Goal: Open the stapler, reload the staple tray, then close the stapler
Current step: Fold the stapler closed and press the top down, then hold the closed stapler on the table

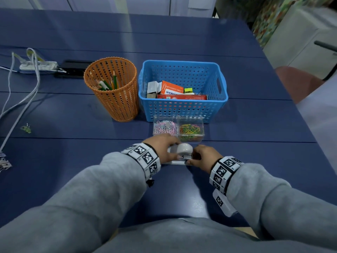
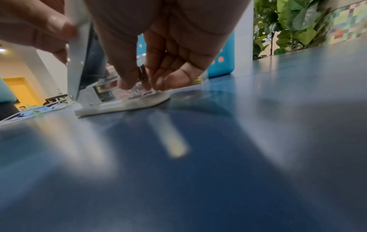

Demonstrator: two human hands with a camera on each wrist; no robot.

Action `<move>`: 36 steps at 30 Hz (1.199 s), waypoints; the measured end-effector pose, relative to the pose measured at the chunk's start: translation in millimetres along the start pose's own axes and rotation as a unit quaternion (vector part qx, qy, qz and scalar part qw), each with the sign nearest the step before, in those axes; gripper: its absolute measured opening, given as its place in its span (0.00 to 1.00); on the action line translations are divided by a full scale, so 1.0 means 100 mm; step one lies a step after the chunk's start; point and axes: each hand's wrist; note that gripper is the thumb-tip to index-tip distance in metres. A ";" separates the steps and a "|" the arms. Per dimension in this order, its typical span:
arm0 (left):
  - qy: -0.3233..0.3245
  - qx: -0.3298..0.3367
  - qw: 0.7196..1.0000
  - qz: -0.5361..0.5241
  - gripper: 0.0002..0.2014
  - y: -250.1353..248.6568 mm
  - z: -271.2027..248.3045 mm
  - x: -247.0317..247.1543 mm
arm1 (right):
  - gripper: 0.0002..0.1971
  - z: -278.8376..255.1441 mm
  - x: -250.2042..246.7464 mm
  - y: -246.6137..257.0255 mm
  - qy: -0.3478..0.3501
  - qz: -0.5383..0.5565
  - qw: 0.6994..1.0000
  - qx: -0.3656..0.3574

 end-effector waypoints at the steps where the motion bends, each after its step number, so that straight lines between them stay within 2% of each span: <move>1: 0.005 -0.002 1.000 -0.005 0.22 -0.01 0.04 0.06 | 0.19 0.00 0.01 -0.01 -0.001 0.003 1.000 0.007; 7: 0.033 -0.019 0.999 -0.009 0.21 0.02 0.18 0.28 | 0.16 -0.02 0.07 -0.09 -0.027 0.035 0.999 0.005; 14: 0.046 -0.037 0.998 0.015 0.19 0.07 0.23 0.35 | 0.20 -0.05 0.12 -0.16 -0.035 0.084 0.996 0.016; 18: 0.046 -0.057 0.994 0.076 0.23 0.15 0.22 0.40 | 0.22 -0.04 0.12 -0.16 -0.027 0.078 0.996 0.015; 22: 0.030 -0.064 0.994 0.078 0.23 0.16 0.23 0.38 | 0.25 -0.04 0.12 -0.14 -0.029 0.090 0.996 0.008; 29: 0.040 -0.036 0.996 0.074 0.14 0.11 0.21 0.37 | 0.15 -0.02 0.11 -0.15 0.004 0.167 0.986 0.016; 33: 0.020 -0.021 0.999 0.026 0.18 0.04 0.19 0.33 | 0.20 -0.03 0.03 -0.11 0.050 0.257 0.964 0.045; 36: 0.021 -0.016 1.000 0.007 0.28 0.01 0.21 0.27 | 0.15 -0.05 -0.07 -0.14 0.052 0.284 0.956 0.039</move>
Point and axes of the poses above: each hand's wrist, its own z-axis towards the middle knuckle, its own x-axis out of the palm, y = z × x, and after that the axes turned 8 degrees about -z, right-handed
